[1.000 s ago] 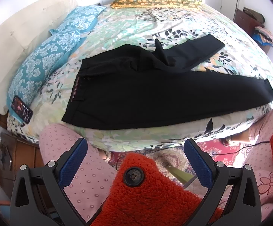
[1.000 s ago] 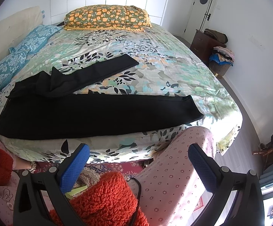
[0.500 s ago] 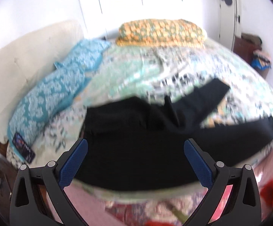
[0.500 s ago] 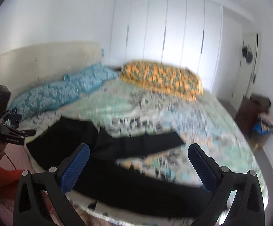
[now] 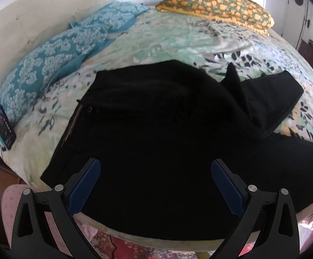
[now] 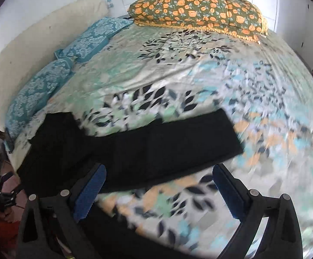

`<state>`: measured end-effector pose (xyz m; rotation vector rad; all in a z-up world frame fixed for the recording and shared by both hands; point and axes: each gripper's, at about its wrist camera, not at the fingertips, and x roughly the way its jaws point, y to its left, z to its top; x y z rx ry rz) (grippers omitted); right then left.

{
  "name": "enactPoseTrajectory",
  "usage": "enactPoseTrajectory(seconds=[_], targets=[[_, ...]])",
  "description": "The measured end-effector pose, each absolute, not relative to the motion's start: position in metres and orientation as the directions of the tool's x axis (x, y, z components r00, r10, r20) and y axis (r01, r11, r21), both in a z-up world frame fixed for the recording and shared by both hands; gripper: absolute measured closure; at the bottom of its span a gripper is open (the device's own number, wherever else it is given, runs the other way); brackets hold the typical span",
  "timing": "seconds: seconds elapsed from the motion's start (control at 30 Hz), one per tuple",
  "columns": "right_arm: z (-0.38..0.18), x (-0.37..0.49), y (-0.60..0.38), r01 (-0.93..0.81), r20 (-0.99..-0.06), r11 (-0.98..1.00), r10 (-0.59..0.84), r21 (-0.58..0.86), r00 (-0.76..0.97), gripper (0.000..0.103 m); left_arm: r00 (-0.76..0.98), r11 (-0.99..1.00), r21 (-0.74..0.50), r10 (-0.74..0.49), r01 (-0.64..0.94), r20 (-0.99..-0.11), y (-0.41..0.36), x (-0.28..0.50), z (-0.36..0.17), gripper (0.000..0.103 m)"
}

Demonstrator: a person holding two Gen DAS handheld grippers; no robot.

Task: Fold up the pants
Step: 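Move both grippers down toward the black trousers' waistband and legs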

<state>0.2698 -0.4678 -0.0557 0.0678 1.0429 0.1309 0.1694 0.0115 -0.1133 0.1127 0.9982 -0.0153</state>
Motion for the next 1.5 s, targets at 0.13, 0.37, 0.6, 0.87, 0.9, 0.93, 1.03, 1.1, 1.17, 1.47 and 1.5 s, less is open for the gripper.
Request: enactPoseTrajectory(seconds=[0.13, 0.37, 0.6, 0.87, 0.9, 0.93, 1.03, 1.1, 1.17, 1.47, 1.5], targets=[[-0.091, 0.357, -0.513, -0.048, -0.922, 0.993, 0.116, 0.106, 0.369, 0.021, 0.531, 0.997, 0.076, 0.073, -0.016, -0.845, 0.025, 0.186, -0.116, 0.001], [-0.169, 0.425, -0.541, -0.044, -0.972, 0.996, 0.086, 0.079, 0.219, 0.040, 0.463, 0.989, 0.142, 0.140, -0.031, -0.875, 0.021, 0.192, -0.136, 0.001], [-0.190, 0.428, -0.551, -0.109, -0.974, 0.989, 0.115, 0.095, 0.194, 0.094, 0.446, 0.974, 0.225, 0.189, 0.029, -0.875, 0.004, 0.195, -0.150, 0.001], [-0.107, 0.408, -0.654, 0.164, -0.859, 0.968, -0.244, -0.188, 0.450, 0.094, 0.504, 0.960, 0.275, 0.212, 0.054, -0.837, -0.013, 0.195, -0.139, 0.001], [-0.110, 0.407, -0.672, 0.219, -0.860, 0.956, -0.275, -0.197, 0.429, 0.094, 0.506, 0.957, 0.284, 0.214, 0.063, -0.835, -0.016, 0.195, -0.140, 0.001], [-0.118, 0.404, -0.685, 0.253, -0.871, 0.947, -0.287, -0.196, 0.399, 0.094, 0.505, 0.953, 0.293, 0.218, 0.074, -0.835, -0.019, 0.195, -0.142, 0.001], [-0.150, 0.394, -0.693, 0.280, -0.893, 0.936, -0.303, -0.212, 0.334, 0.094, 0.489, 0.949, 0.302, 0.221, 0.092, -0.844, -0.026, 0.199, -0.147, 0.001], [-0.171, 0.390, -0.688, 0.304, -0.900, 0.930, -0.301, -0.204, 0.316, 0.094, 0.482, 0.950, 0.299, 0.221, 0.091, -0.848, -0.027, 0.199, -0.148, 0.001], [-0.179, 0.386, -0.686, 0.336, -0.888, 0.919, -0.319, -0.205, 0.332, 0.093, 0.475, 0.952, 0.293, 0.218, 0.089, -0.853, -0.029, 0.204, -0.146, 0.001], [-0.144, 0.355, -0.624, 0.223, -0.839, 0.973, -0.072, 0.060, 0.539, 0.044, 0.538, 0.976, 0.216, 0.203, -0.039, -0.818, 0.010, 0.340, -0.131, 0.001], [-0.148, 0.350, -0.613, 0.187, -0.841, 0.972, 0.022, 0.146, 0.541, 0.044, 0.540, 0.968, 0.242, 0.238, -0.065, -0.807, 0.015, 0.352, -0.139, 0.001]])
